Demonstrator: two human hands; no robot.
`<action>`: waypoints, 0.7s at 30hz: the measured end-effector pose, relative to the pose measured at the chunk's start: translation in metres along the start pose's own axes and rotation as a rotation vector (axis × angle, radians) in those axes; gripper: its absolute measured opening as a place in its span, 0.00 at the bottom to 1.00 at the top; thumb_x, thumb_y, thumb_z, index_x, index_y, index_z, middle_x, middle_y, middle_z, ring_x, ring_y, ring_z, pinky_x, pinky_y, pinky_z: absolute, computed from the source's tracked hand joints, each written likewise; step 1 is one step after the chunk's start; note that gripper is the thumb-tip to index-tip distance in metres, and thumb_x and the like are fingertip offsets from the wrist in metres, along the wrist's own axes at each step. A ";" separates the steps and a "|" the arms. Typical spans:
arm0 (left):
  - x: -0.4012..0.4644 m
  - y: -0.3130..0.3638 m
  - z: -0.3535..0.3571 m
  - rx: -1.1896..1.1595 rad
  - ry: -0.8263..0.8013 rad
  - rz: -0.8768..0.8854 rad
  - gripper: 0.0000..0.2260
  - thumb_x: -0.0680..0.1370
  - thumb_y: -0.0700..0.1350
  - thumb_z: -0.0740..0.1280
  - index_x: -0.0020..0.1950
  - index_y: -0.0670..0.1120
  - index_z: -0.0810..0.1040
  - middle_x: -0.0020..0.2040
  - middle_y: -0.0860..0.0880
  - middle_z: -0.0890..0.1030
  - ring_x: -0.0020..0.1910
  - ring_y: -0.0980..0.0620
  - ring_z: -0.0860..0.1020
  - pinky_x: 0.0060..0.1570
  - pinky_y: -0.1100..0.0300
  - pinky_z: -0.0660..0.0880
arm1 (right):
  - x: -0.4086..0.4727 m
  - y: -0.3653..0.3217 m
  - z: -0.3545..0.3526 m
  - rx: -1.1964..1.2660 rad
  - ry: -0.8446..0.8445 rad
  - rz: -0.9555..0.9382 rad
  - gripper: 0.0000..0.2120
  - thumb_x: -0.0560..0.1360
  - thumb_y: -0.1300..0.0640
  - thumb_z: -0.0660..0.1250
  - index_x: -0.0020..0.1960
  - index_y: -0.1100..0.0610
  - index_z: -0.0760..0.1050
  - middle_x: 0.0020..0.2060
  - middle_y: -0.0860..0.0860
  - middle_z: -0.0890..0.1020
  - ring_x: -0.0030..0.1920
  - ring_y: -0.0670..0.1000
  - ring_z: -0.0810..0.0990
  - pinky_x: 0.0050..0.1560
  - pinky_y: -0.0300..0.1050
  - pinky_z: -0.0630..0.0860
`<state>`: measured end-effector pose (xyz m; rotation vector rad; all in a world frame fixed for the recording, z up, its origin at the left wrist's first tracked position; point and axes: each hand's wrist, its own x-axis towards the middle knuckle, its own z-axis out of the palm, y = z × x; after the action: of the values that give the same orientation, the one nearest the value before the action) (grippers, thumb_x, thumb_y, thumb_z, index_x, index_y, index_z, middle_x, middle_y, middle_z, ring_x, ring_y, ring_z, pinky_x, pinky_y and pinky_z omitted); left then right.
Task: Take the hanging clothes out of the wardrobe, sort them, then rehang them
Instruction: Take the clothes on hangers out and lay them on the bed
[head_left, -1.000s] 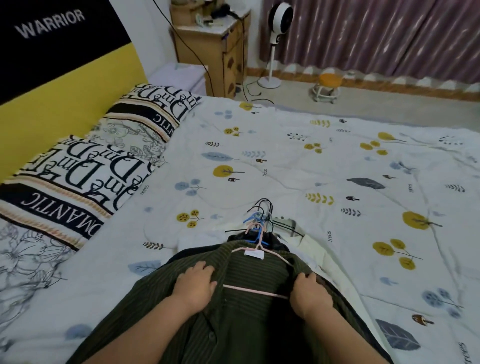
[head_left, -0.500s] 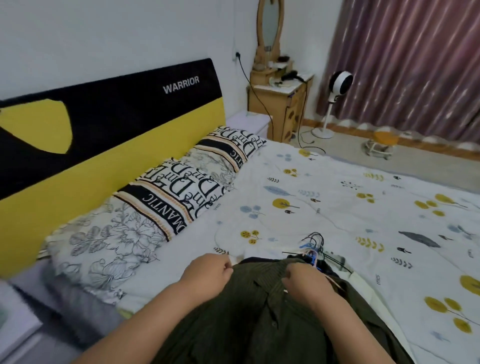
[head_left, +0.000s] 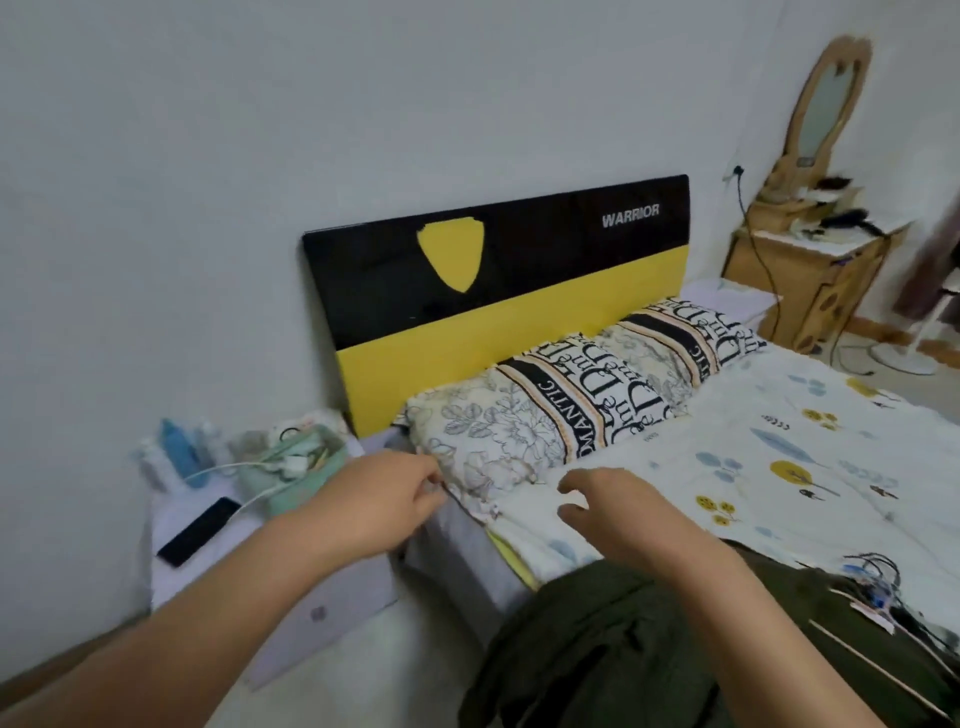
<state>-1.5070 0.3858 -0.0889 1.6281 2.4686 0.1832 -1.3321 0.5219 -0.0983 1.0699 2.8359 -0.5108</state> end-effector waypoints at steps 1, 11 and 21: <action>-0.017 -0.018 -0.008 0.016 0.007 -0.040 0.13 0.79 0.52 0.58 0.61 0.51 0.74 0.58 0.51 0.79 0.55 0.51 0.76 0.54 0.57 0.73 | 0.002 -0.023 0.000 -0.030 -0.005 -0.041 0.18 0.80 0.51 0.58 0.68 0.54 0.69 0.65 0.54 0.74 0.64 0.54 0.73 0.61 0.45 0.70; -0.154 -0.148 -0.058 0.095 0.048 -0.487 0.17 0.79 0.55 0.58 0.66 0.51 0.68 0.63 0.50 0.74 0.61 0.49 0.73 0.60 0.55 0.70 | 0.039 -0.223 0.008 -0.248 -0.078 -0.537 0.19 0.79 0.51 0.58 0.68 0.54 0.68 0.63 0.56 0.74 0.62 0.57 0.72 0.56 0.46 0.70; -0.264 -0.214 -0.074 -0.044 0.150 -0.980 0.23 0.80 0.56 0.57 0.73 0.51 0.60 0.70 0.50 0.68 0.66 0.51 0.68 0.65 0.57 0.67 | 0.064 -0.386 0.020 -0.318 -0.127 -1.024 0.24 0.80 0.50 0.58 0.73 0.53 0.58 0.67 0.55 0.69 0.66 0.56 0.68 0.64 0.50 0.68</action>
<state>-1.6137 0.0585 -0.0385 0.2564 3.0041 0.2092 -1.6333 0.2842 -0.0193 -0.5044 2.9839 -0.1223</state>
